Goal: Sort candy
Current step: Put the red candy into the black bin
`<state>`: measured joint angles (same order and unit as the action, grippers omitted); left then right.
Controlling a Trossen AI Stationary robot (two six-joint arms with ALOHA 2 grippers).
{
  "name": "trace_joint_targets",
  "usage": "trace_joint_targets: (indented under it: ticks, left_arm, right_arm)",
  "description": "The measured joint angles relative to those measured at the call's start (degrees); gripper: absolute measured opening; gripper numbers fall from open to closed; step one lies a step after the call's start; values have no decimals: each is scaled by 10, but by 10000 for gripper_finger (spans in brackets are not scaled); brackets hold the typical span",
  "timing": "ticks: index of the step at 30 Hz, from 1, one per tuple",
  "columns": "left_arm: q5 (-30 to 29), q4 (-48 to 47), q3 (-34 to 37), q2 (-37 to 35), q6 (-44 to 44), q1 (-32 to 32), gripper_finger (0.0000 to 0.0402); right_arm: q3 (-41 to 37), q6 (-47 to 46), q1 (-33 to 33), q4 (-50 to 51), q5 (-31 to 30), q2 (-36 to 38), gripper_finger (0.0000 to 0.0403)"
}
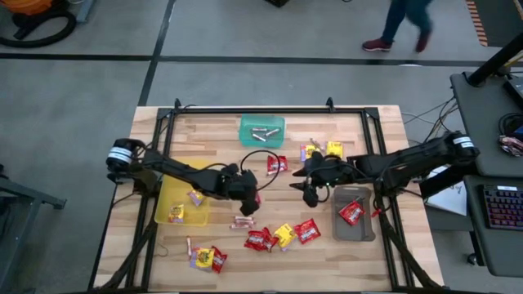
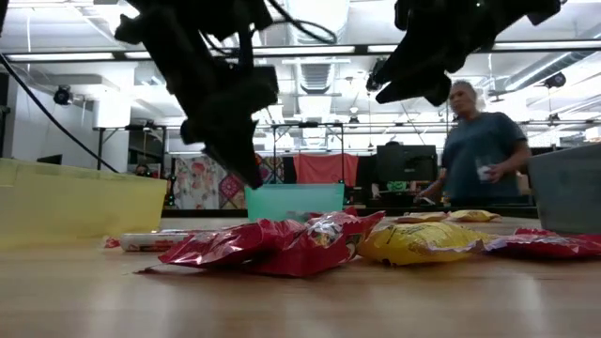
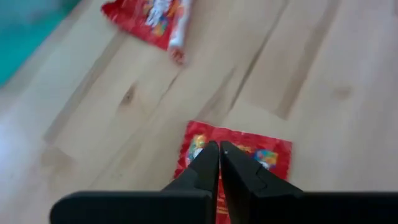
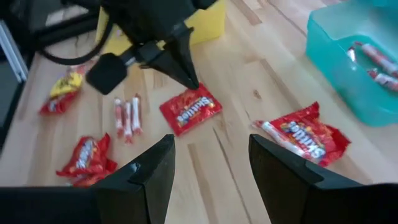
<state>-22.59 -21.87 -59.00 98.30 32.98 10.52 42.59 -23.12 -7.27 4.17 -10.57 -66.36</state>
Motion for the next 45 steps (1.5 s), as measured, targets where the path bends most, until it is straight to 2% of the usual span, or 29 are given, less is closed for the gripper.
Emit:
trace_joint_targets:
  ticks: [3,7,10,13,17,20,26,30,36,45]
  left_arm:
    - [14,-8,0,-13,-61,7,0]
    - [73,-16,3,-27,-197,24,0]
    - [87,-18,13,-28,-244,32,0]
    - [84,-18,26,-24,-243,31,0]
    - [83,-5,42,-14,-220,32,0]
    - [83,8,52,-8,-213,32,0]
    - [80,57,70,8,-196,28,0]
    - [66,53,73,24,-184,27,0]
    - [56,71,77,40,-164,27,0]
    - [56,148,110,43,-148,26,0]
  right_arm:
    - [-5,-46,0,-25,-1,-19,194]
    - [1,-111,0,-37,1,-69,194]
    - [15,-149,0,-43,3,-117,194]
    - [33,-193,2,-60,5,-166,194]
    - [67,-197,11,-62,5,-224,194]
    - [96,-182,20,-64,5,-260,194]
    - [143,-149,37,-63,47,-321,194]
    - [167,-140,43,-65,62,-360,194]
    - [195,-134,43,-68,66,-403,194]
    - [209,-134,43,-98,66,-434,194]
